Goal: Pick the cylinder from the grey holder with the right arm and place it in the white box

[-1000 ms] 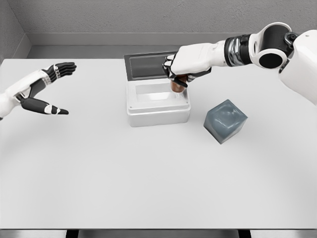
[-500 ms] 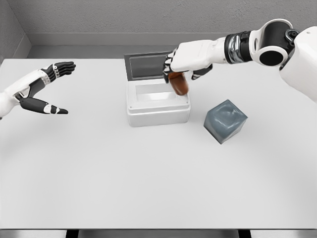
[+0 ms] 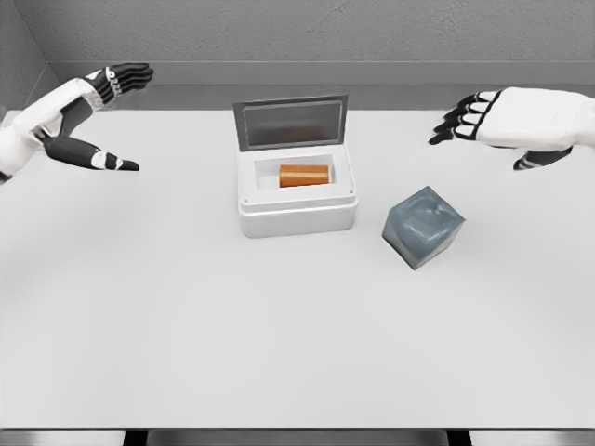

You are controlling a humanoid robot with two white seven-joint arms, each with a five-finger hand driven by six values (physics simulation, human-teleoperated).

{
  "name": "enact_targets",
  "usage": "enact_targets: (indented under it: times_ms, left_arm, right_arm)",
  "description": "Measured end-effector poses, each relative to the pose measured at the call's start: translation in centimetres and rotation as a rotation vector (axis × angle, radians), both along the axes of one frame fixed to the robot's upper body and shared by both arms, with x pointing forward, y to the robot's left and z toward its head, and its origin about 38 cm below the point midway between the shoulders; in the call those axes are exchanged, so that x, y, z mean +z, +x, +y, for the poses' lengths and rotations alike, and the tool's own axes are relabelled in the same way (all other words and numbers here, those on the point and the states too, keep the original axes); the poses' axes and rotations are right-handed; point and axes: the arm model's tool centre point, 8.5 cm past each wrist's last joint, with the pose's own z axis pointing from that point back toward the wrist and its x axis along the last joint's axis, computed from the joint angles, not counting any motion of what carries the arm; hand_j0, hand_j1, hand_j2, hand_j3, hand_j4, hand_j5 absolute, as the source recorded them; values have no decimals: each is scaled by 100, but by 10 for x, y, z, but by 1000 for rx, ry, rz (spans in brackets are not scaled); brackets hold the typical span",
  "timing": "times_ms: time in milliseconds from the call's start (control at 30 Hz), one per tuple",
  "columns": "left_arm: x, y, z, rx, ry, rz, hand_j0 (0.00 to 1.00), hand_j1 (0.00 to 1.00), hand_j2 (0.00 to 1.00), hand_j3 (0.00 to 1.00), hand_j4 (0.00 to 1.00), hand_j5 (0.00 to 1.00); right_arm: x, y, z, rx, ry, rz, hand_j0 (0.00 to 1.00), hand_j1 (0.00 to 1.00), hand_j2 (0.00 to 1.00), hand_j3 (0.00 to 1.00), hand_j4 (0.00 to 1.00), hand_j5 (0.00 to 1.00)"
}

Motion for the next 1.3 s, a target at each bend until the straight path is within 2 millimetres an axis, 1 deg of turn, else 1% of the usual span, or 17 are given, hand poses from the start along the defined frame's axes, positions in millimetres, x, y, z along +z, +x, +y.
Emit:
enact_targets:
  times_ms: [33,100,133,233,300,367,433,500,533,633,767,833,933,1067,1167,1267,1300]
  left_arm:
    - [-5,11,-12,4,-13,9,100,100,100,100,100,100]
    - [-35,27,-38,14,6,59,100,100,100,100,100,100]
    - [-45,35,-47,24,10,79,100,100,100,100,100,100]
    - [-81,42,-59,55,27,161,100,100,100,100,100,100]
    - [-92,44,-62,70,32,190,100,100,100,100,100,100]
    - [-98,45,-65,76,28,205,100,100,100,100,100,100]
    - [-87,53,-72,71,16,187,100,100,100,100,100,100]
    - [-85,55,-76,68,5,186,100,100,100,100,100,100]
    - [-79,58,-80,64,-2,175,100,100,100,100,100,100]
    - [-77,59,-86,55,-12,173,100,100,100,100,100,100]
    - [-74,54,-93,24,-13,149,100,100,100,100,100,100]
    - [-75,45,-98,-7,-10,134,100,100,100,100,100,100]
    - [-56,42,-98,-31,-19,88,100,100,100,100,100,100]
    - [-48,40,-98,-44,-26,66,100,100,100,100,100,100]
    - [-50,37,-100,-54,-28,67,100,100,100,100,100,100]
    - [-61,31,-101,-60,-28,85,100,100,100,100,100,100]
    - [-61,31,-101,-62,-28,84,100,100,100,100,100,100]
  right_arm:
    - [1,-4,-9,-20,-8,0,100,100,100,100,100,100]
    - [1,-8,-20,-43,-19,6,100,100,100,100,100,100]
    - [3,-9,-23,-48,-22,3,100,100,100,100,100,100]
    - [-2,-12,-26,-54,-27,17,100,100,100,100,100,100]
    - [0,-12,-26,-54,-27,13,100,100,100,100,100,100]
    - [1,-12,-26,-54,-28,10,100,100,100,100,100,100]
    - [1,-12,-26,-53,-28,10,100,100,100,100,100,100]
    - [1,-13,-26,-52,-28,10,100,100,100,100,100,100]
    - [1,-13,-26,-51,-28,9,100,100,100,100,100,100]
    - [2,-13,-25,-49,-28,8,100,100,100,100,100,100]
    - [2,-13,-25,-47,-29,7,100,100,100,100,100,100]
    - [2,-14,-24,-45,-31,6,100,100,100,100,100,100]
    - [3,-15,-23,-40,-32,4,100,100,100,100,100,100]
    - [3,-15,-22,-38,-34,4,100,100,100,100,100,100]
    - [3,-15,-21,-35,-33,3,100,100,100,100,100,100]
    - [3,-15,-21,-34,-32,3,100,100,100,100,100,100]
    - [3,-15,-20,-33,-32,3,100,100,100,100,100,100]
